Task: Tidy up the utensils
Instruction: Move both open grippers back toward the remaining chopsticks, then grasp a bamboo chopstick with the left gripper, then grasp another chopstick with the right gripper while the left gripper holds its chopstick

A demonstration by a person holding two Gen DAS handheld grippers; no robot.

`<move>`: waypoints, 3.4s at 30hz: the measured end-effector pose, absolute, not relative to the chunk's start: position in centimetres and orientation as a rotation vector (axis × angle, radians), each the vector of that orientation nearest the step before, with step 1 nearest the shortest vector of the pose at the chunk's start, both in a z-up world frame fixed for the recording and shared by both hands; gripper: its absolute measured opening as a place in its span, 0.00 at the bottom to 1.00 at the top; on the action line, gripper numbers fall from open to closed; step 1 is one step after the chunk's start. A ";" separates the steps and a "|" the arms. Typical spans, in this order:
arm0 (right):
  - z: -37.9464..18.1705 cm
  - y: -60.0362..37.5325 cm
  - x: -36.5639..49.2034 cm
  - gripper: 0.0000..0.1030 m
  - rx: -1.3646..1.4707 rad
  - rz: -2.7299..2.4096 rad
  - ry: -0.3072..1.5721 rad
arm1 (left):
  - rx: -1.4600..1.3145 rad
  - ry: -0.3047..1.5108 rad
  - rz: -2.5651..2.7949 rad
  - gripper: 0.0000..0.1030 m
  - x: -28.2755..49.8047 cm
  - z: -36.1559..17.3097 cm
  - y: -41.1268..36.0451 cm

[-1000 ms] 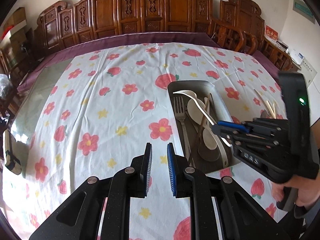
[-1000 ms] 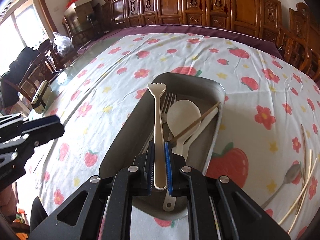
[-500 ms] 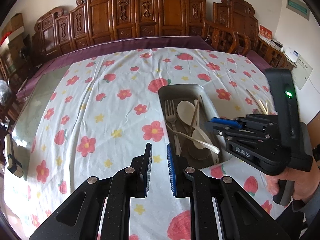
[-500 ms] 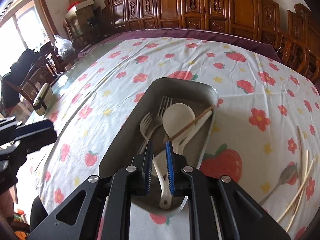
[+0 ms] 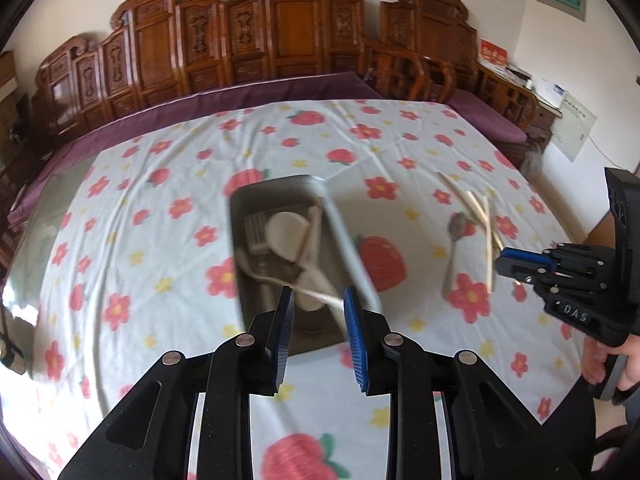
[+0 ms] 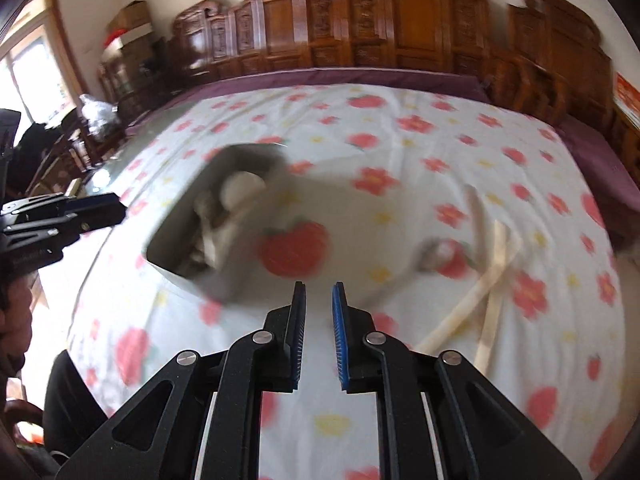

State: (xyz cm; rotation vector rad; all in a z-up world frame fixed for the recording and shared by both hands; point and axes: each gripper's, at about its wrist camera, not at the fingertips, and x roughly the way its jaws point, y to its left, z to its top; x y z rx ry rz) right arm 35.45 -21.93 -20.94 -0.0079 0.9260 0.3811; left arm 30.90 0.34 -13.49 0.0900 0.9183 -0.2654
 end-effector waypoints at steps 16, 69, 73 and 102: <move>-22.7 -33.4 32.6 0.15 0.032 0.171 0.928 | 0.158 0.912 -0.408 0.58 31.4 -16.1 -10.4; -28.1 -36.6 30.2 0.26 0.109 0.151 1.004 | 0.275 1.077 -0.565 0.04 38.8 -25.6 -24.7; -28.0 -36.4 30.7 0.26 0.119 0.158 0.999 | 0.243 1.069 -0.564 0.04 38.8 -24.7 -23.7; -29.8 -33.0 44.5 0.22 0.041 0.123 1.083 | 0.182 0.960 -0.536 0.04 35.7 -17.8 -17.1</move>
